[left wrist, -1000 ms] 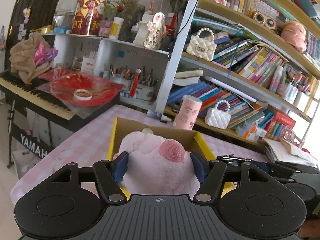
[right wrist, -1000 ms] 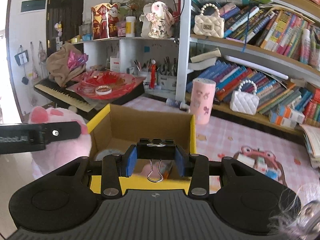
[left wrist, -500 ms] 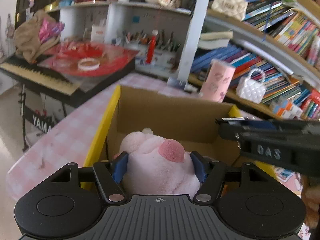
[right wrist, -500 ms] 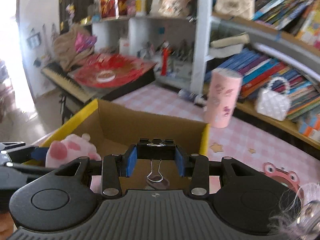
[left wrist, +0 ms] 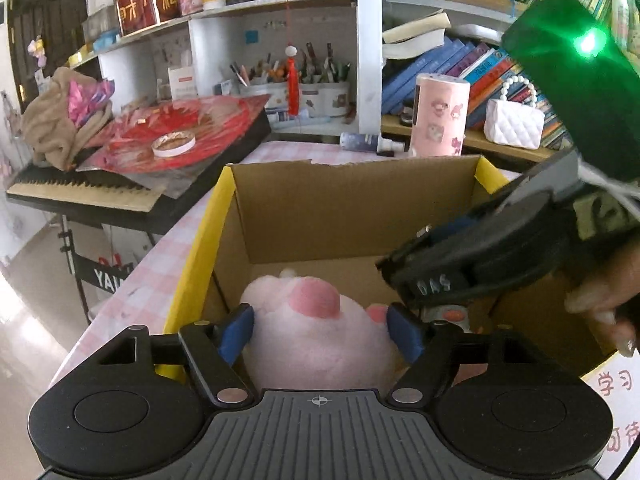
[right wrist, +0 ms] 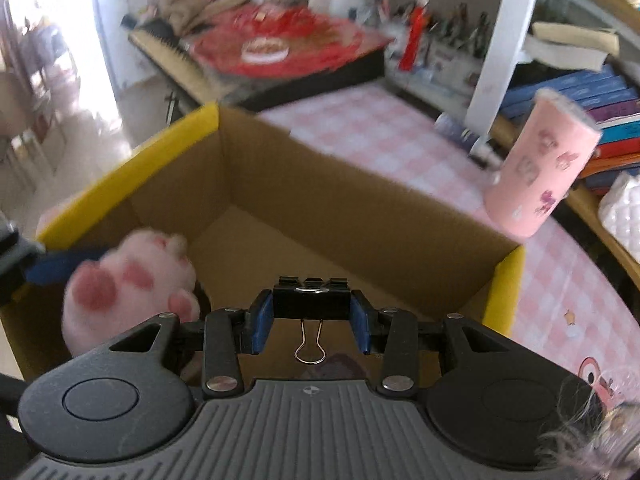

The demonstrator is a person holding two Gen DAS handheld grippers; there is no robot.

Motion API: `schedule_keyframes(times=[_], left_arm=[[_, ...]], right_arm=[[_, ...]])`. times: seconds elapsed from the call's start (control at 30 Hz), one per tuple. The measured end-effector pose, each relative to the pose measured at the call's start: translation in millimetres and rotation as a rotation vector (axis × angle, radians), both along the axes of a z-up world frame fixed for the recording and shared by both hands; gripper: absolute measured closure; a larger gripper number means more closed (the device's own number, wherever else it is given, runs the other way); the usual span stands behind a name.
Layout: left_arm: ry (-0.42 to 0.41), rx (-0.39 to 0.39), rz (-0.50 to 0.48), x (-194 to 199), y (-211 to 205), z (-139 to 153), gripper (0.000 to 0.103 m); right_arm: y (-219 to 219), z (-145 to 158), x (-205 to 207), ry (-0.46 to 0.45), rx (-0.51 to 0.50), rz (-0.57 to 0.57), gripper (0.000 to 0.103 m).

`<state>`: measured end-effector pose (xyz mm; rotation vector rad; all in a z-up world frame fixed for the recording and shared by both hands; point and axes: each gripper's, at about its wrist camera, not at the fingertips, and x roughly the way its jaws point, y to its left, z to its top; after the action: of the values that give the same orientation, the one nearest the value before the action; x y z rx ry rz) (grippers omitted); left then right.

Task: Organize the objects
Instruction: 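Lower both into the box and open the left and right tools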

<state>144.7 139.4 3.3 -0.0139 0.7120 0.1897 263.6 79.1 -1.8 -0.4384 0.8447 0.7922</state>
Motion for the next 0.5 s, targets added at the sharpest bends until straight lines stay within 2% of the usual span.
schedule_keyframes(times=[0.23,0.5], left_arm=[[-0.024,-0.007,0.015,-10,-2,3,0.026],[-0.111,-0.038,0.001,-37,-1,19,0.021]], right_arm=[[1,-8,5,0.061,-0.038,-0.003,0.065],[10,-13,1,0.058,-0.099,0.029,0.065]])
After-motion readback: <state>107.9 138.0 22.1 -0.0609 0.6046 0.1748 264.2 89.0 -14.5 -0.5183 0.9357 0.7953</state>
